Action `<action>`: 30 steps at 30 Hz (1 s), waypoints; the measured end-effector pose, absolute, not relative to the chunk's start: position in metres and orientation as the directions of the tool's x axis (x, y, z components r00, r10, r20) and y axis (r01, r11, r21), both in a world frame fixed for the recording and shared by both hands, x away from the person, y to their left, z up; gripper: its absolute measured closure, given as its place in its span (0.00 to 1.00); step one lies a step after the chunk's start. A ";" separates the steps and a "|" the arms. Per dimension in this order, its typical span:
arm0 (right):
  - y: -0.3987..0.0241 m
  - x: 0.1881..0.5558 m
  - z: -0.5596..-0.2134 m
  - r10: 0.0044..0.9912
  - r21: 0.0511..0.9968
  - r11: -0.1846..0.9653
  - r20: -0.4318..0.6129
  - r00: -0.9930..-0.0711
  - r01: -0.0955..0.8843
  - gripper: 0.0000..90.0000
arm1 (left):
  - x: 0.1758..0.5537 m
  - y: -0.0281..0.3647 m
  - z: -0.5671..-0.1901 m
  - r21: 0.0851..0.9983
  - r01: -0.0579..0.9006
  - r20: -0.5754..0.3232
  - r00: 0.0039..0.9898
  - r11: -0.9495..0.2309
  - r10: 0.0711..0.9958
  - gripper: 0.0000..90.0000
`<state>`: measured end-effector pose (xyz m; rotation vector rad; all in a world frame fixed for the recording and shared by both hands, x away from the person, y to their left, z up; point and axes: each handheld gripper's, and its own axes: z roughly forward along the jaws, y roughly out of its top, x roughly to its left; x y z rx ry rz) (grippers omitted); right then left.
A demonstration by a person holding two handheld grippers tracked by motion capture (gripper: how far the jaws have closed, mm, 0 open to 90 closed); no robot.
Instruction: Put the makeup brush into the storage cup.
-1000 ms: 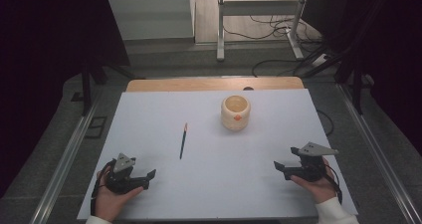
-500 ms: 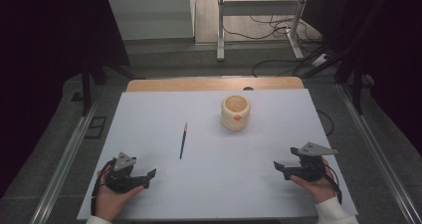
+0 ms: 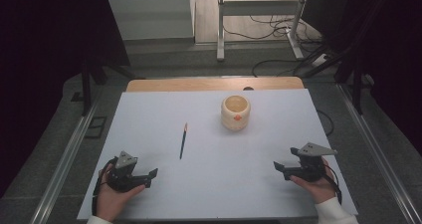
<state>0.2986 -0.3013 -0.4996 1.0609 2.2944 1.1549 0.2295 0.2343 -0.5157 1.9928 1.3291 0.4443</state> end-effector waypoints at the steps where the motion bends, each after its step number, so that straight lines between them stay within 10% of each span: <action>1: -0.301 0.298 -0.499 0.756 0.800 0.386 0.012 -0.654 0.460 0.17 | 0.230 0.233 -0.513 0.707 0.667 -0.092 0.417 -0.236 0.904 0.16; 30: -0.301 0.298 -0.500 0.765 0.794 0.394 -0.005 -0.644 0.463 0.17 | 0.263 0.206 -0.493 0.676 0.711 -0.155 0.393 -0.193 0.906 0.16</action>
